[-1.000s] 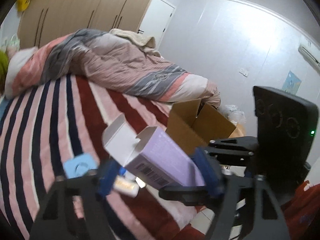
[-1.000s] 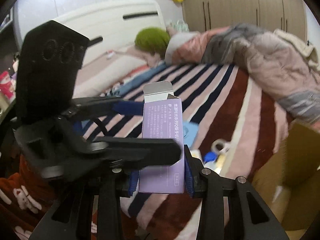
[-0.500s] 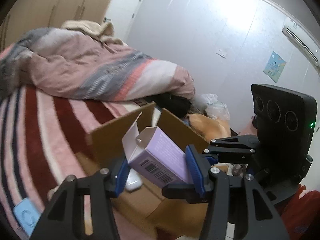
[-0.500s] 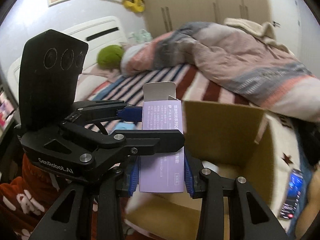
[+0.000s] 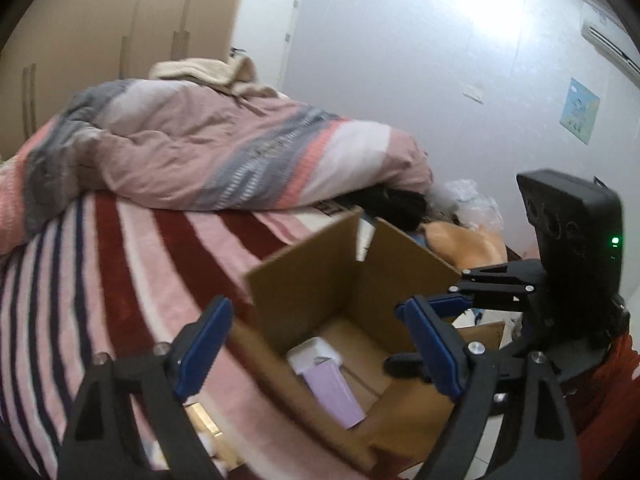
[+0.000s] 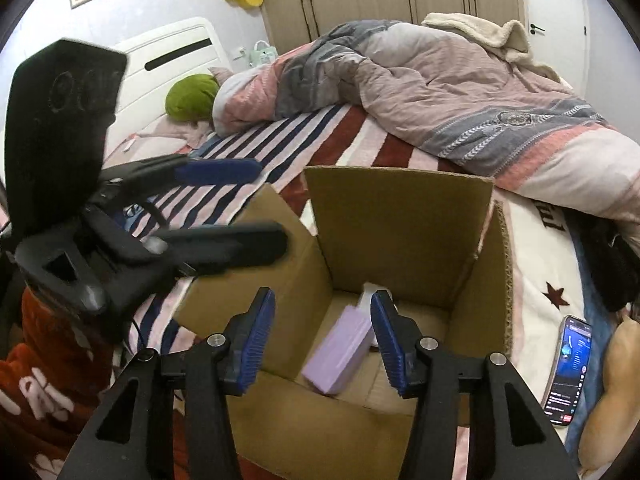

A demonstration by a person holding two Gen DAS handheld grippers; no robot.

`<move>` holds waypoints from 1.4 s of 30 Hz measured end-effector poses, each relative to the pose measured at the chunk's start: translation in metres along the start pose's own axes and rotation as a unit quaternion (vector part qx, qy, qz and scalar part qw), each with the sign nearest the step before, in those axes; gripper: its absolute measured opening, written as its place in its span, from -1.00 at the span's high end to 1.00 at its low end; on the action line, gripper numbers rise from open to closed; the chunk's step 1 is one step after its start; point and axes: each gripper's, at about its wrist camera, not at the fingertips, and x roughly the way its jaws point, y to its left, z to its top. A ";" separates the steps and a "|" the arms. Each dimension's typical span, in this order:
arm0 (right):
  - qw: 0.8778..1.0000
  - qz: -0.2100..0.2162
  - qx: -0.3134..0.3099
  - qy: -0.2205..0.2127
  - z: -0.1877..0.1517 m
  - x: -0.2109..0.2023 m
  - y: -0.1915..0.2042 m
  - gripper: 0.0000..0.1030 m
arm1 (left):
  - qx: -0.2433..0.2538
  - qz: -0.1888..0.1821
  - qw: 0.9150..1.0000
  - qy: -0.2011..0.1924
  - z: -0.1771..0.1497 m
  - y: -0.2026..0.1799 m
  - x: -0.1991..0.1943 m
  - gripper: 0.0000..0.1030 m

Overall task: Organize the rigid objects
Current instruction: 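Carry the lilac box into the cardboard box and release it, then grasp the clear spray bottle with the right gripper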

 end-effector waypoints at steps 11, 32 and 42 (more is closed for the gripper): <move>0.994 0.080 -0.073 -0.019 0.020 0.026 0.101 0.10 | -0.054 0.113 0.991 -0.048 -0.061 0.086 -0.118 -0.69; 0.984 0.110 -0.084 0.109 0.002 0.274 0.242 0.11 | -0.145 0.192 0.971 -0.013 -0.208 0.223 -0.147 -0.69; 0.989 0.076 -0.065 0.107 0.010 0.303 0.231 0.53 | -0.167 0.177 0.970 -0.008 -0.218 0.241 -0.139 -0.69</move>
